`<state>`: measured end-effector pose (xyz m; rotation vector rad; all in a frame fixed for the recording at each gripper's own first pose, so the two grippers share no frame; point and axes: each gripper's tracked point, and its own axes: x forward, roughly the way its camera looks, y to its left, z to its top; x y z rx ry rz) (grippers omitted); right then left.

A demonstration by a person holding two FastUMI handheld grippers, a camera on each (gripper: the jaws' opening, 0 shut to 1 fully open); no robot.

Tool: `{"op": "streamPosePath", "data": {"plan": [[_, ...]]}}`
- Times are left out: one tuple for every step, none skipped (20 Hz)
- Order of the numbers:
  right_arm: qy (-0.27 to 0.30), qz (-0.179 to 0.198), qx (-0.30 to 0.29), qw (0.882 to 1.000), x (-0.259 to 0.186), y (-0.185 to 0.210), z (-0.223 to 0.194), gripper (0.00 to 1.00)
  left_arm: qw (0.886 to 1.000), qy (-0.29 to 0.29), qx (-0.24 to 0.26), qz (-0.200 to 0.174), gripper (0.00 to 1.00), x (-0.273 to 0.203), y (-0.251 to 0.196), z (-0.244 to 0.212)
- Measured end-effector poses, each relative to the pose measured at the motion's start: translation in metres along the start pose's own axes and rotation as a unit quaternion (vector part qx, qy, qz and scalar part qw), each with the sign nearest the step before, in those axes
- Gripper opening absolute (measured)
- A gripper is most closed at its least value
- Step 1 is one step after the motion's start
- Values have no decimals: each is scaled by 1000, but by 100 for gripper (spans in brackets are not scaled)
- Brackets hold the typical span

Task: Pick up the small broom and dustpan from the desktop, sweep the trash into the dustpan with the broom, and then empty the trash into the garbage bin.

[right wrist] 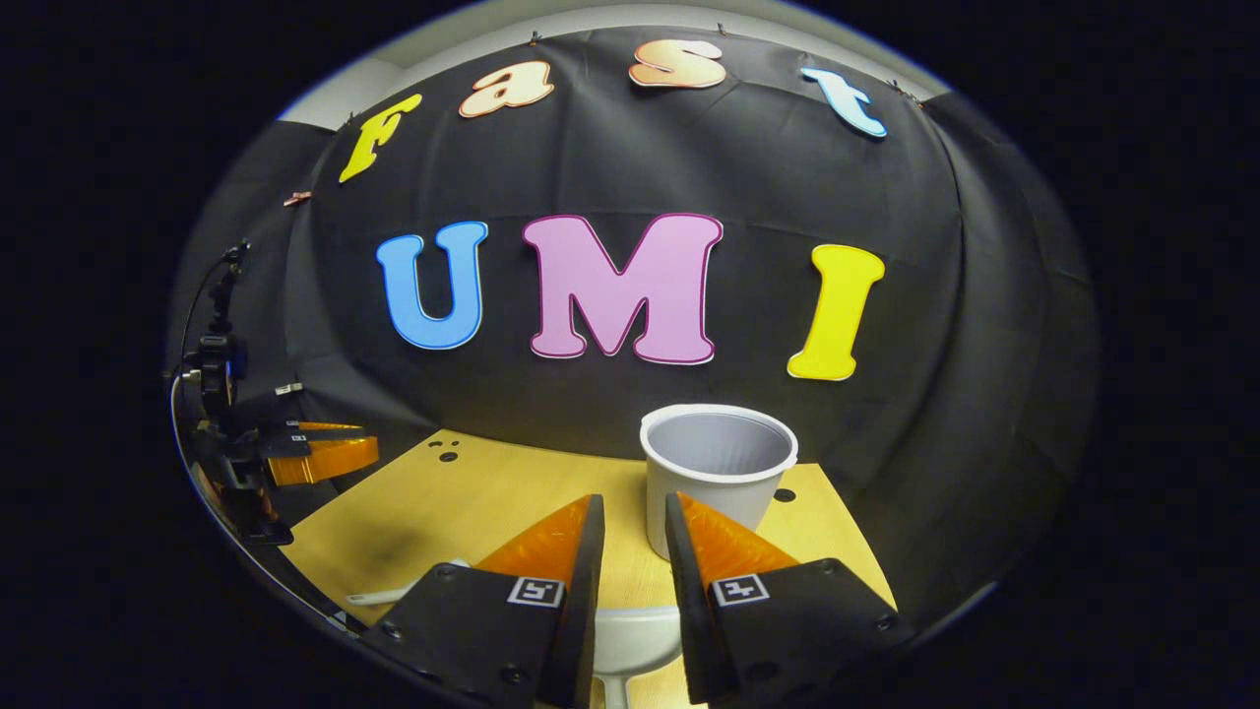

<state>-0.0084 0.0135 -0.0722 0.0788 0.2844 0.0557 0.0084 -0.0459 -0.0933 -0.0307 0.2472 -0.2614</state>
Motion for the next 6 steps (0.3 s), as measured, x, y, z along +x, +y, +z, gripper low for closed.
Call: {"op": "streamPosePath", "data": {"plan": [[3,1,5,1000,1,1,1,40,1000,3,-1,0,41,-1,3,-1],[3,1,9,1000,0,3,1,40,1000,4,-1,1,41,-2,5,-4],[1,1,9,1000,0,4,3,40,1000,5,0,0,41,-4,7,-4],[-1,1,6,1000,0,6,6,40,1000,6,1,1,41,-4,9,-4],[-2,1,5,1000,1,8,7,40,1000,7,1,0,41,-5,11,-4],[-1,3,6,1000,1,12,7,40,1000,9,2,1,41,-5,12,-5]]}}
